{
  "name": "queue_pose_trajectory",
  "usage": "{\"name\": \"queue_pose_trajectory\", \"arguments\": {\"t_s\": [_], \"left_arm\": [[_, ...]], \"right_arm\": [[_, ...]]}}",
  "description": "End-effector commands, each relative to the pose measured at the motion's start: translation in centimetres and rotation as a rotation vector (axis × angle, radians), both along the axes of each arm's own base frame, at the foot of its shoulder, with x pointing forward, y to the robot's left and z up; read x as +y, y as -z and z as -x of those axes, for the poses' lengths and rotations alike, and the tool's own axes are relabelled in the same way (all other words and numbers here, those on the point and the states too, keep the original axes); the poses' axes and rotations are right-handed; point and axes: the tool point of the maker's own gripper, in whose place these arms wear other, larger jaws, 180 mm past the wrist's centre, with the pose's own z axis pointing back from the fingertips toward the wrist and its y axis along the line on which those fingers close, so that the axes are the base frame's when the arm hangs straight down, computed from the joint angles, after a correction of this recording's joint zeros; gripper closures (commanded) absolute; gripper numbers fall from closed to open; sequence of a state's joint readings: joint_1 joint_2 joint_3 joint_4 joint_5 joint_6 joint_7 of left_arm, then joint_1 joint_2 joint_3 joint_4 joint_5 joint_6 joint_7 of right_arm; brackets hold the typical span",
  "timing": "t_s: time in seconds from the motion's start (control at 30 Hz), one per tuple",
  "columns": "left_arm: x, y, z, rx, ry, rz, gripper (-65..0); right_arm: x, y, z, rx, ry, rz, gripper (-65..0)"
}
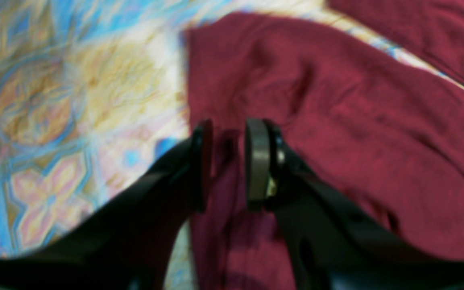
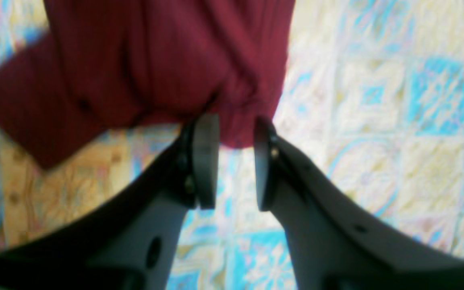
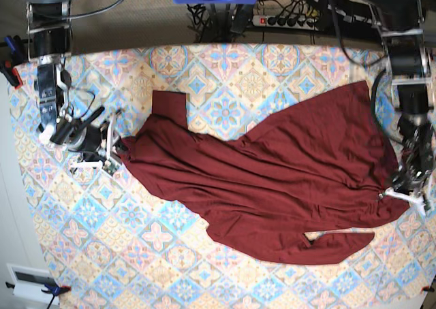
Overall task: Layout the t-shirt on the table in an organized manner, then fold the t-shirt properly
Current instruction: 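Pull the shirt hem with the left gripper away from the right gripper, then grasp the shirt corner with the left gripper and drag it outward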
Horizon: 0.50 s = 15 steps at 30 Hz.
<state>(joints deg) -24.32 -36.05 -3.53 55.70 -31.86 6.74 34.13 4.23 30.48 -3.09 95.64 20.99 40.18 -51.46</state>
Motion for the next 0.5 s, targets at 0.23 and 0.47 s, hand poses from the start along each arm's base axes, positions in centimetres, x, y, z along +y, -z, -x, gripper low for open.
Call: {"name": "queue_pose_trajectory", "arguments": {"t_s": [0.23,0.47], "left_arm": [[-7.7,-0.4,7.4,0.001,0.149,0.102,-14.6],[-10.3,2.9,14.2,0.072,0.086,0.22,-28.2]], "right_arm": [[0.8,-0.3,1.7,-0.011,-0.03,-0.017,-14.3],[1.9,-0.1,1.7,-0.012,-0.032,-0.046,-14.5]]}}
